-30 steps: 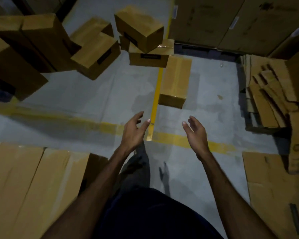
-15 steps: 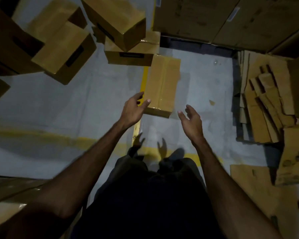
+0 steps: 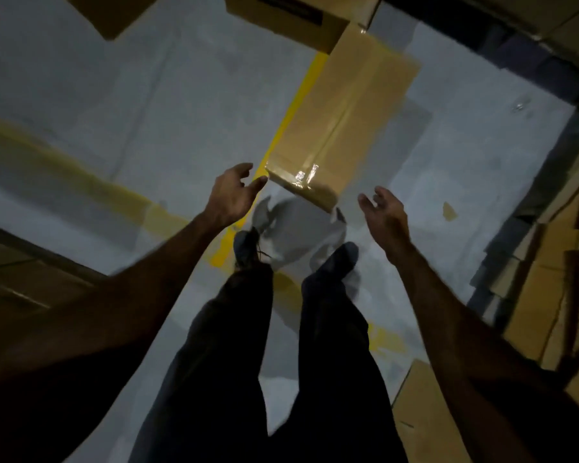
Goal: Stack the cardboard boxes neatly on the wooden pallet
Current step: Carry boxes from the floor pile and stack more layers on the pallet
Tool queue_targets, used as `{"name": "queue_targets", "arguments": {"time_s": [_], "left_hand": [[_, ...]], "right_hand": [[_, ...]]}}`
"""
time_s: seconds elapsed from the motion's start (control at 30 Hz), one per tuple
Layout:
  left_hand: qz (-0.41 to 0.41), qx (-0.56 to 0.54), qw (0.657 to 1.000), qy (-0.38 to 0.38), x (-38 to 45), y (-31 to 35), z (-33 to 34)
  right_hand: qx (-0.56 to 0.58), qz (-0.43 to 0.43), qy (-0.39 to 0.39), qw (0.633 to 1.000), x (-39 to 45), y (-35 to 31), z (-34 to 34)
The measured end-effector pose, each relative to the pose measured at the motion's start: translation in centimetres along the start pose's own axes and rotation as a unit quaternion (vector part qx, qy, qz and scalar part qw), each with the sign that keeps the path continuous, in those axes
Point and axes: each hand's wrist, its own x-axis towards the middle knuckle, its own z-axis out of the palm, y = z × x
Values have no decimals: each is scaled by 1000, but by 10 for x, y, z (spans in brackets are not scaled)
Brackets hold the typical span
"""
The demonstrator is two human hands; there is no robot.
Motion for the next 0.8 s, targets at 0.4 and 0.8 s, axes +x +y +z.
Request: {"name": "queue_targets", "arguments": {"time_s": [0.4, 0.8], "left_hand": [[-64, 22, 997, 21, 263, -116, 138], [-61, -261, 961, 71, 244, -112, 147]], "right_hand": [[40, 68, -16, 997, 251, 138, 132], [213, 24, 71, 974, 198, 114, 149]]}}
